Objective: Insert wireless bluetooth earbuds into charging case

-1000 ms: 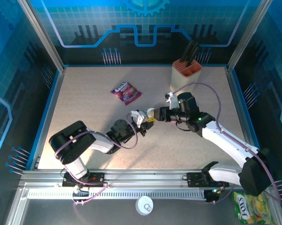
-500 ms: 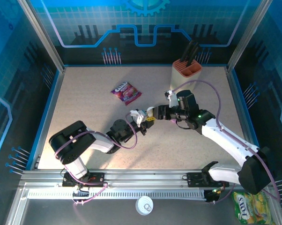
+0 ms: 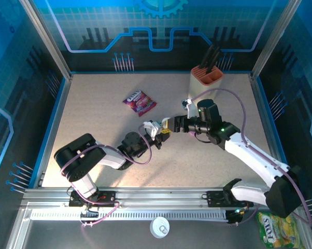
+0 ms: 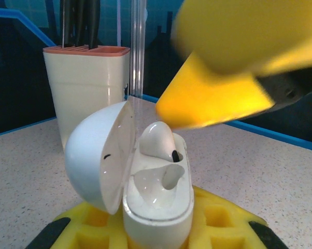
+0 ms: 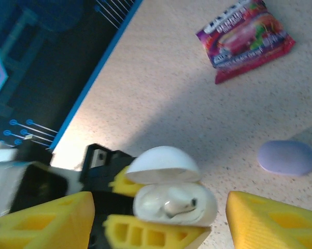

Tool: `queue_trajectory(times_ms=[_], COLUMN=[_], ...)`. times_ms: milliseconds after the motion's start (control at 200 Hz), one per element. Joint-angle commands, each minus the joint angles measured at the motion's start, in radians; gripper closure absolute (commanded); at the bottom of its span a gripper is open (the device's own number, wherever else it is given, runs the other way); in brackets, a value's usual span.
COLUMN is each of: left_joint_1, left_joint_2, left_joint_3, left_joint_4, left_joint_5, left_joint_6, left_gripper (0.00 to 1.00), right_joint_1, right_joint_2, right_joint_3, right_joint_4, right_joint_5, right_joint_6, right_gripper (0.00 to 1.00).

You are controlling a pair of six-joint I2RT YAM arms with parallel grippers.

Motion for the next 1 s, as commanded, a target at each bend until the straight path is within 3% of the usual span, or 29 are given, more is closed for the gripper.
queue_trajectory(times_ms=[0,280,480,815,995], left_joint_1=[0.049,0.251,0.356,0.523,0.594], left_joint_2=[-0.007,-0.166,-0.341,-0.531,-0.558], left_joint_3=[-0.041,-0.117,-0.134,-0.094,-0.082], left_joint_4=[0.042,-0.099,-0.319,-0.628,-0.668], left_joint_5=[-0.016,0.063,0.071,0.120,0.161], left_joint_6=[-0.048,-0.157,-0.164,-0.175,-0.202], left_gripper=[0.85,0.85,0.84,0.83,0.83], right_joint_1=[0.021,0.078,0.209,0.448,0.509], right_joint_2=[-0.063,-0.040,0.085,0.432,0.648], right_joint_3=[-0.012,-0.045,0.013,0.186,0.363], right_joint_4=[0.018,-0.094,-0.176,-0.195,-0.288], right_joint_5=[0.009,0.093,0.266,0.482,0.579], right_joint_6=[-0.034,-0.063,-0.048,-0.017,0.018], right_gripper=[0.32,0.31,0.32,0.34,0.39])
